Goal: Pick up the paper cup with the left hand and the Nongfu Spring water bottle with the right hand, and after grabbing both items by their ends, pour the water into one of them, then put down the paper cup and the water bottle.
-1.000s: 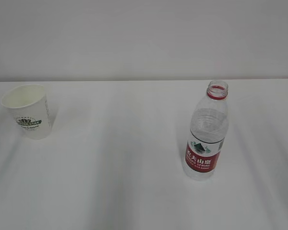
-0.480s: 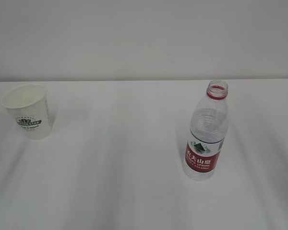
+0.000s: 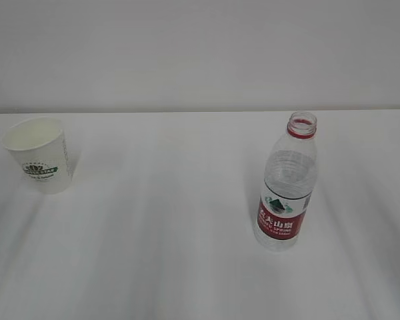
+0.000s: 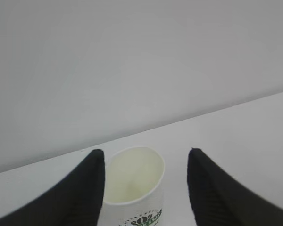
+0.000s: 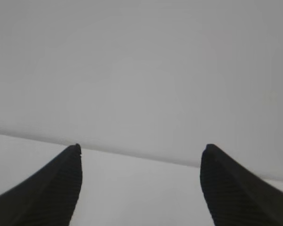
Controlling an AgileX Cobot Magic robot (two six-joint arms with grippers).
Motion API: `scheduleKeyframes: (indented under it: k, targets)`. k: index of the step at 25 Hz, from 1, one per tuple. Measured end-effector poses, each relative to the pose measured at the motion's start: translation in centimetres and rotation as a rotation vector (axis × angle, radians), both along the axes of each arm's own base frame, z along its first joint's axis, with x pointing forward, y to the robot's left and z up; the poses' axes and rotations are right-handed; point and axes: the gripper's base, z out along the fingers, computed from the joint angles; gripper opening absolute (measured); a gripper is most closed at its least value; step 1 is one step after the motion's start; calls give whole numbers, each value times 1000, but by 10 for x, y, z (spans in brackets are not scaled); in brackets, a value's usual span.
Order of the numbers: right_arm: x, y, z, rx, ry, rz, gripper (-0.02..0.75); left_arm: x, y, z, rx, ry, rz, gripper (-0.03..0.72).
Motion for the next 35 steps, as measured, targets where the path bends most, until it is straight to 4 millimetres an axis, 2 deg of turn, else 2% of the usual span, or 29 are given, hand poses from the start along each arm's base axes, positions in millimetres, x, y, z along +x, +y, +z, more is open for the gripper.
scheduleKeyframes:
  k: [5, 9, 14, 20, 30, 35]
  targets:
    - [-15, 1, -44, 45, 69, 11, 589, 3, -1, -2, -2, -10, -7, 401]
    - [-25, 1, -64, 38, 106, 25, 589, 4, -1, -2, -2, -8, -8, 400]
    - [-33, 3, -79, 3, 138, 58, 589, 4, -1, -3, 0, -4, -9, 398]
    - [-33, 9, -93, -28, 168, 136, 589, 8, -2, -10, 5, 27, -11, 398]
    - [-17, 20, -119, -1, 254, 236, 588, 16, -3, -26, 6, 87, -16, 398]
    - [-11, 28, -135, 16, 297, 327, 589, 14, -4, -36, -5, 81, -26, 398]
